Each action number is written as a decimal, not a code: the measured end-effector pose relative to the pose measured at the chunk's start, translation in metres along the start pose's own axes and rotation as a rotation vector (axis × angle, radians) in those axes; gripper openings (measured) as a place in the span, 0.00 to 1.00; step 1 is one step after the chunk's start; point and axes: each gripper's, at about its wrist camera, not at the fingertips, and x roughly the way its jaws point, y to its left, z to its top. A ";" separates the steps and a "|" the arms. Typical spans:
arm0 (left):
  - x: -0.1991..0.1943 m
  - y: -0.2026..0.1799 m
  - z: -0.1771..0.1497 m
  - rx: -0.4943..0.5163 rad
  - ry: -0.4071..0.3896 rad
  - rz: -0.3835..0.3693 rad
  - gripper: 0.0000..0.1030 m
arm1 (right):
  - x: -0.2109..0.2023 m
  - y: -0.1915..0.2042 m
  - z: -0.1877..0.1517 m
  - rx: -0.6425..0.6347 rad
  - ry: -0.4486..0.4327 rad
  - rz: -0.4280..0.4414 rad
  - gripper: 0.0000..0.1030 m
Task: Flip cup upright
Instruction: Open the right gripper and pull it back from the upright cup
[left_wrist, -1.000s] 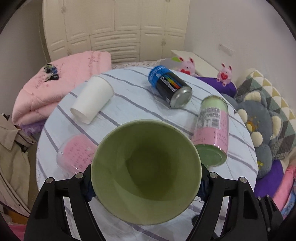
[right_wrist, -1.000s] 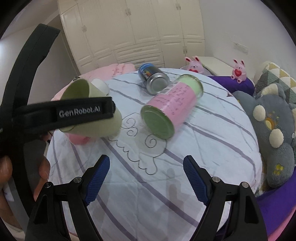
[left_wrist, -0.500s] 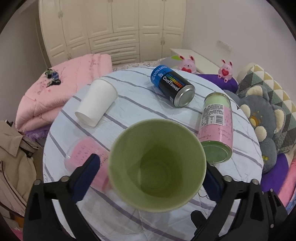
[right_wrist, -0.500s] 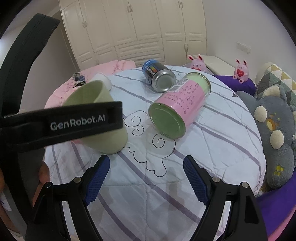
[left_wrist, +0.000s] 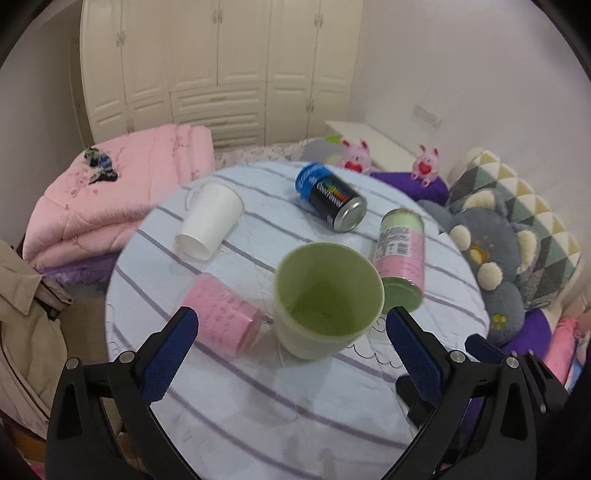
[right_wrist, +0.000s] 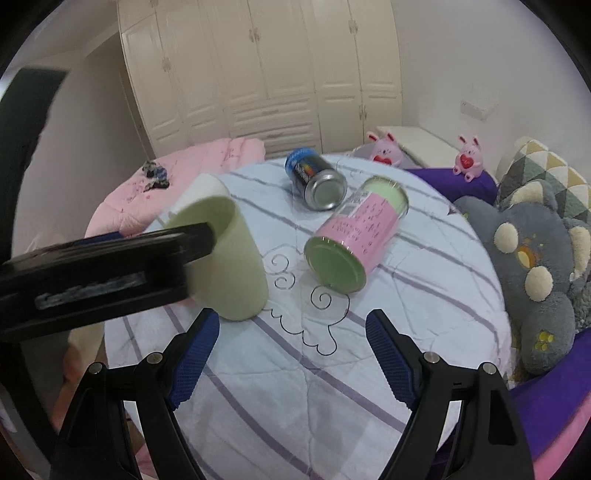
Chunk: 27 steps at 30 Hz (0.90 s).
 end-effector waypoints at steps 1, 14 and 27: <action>-0.009 0.002 -0.001 0.004 -0.016 -0.005 1.00 | -0.004 0.001 0.001 0.001 -0.006 -0.005 0.81; -0.092 0.024 -0.033 0.141 -0.189 -0.148 1.00 | -0.078 0.010 -0.001 0.059 -0.143 -0.118 0.80; -0.144 0.030 -0.050 0.167 -0.314 -0.227 1.00 | -0.134 0.044 -0.015 0.022 -0.342 -0.199 0.81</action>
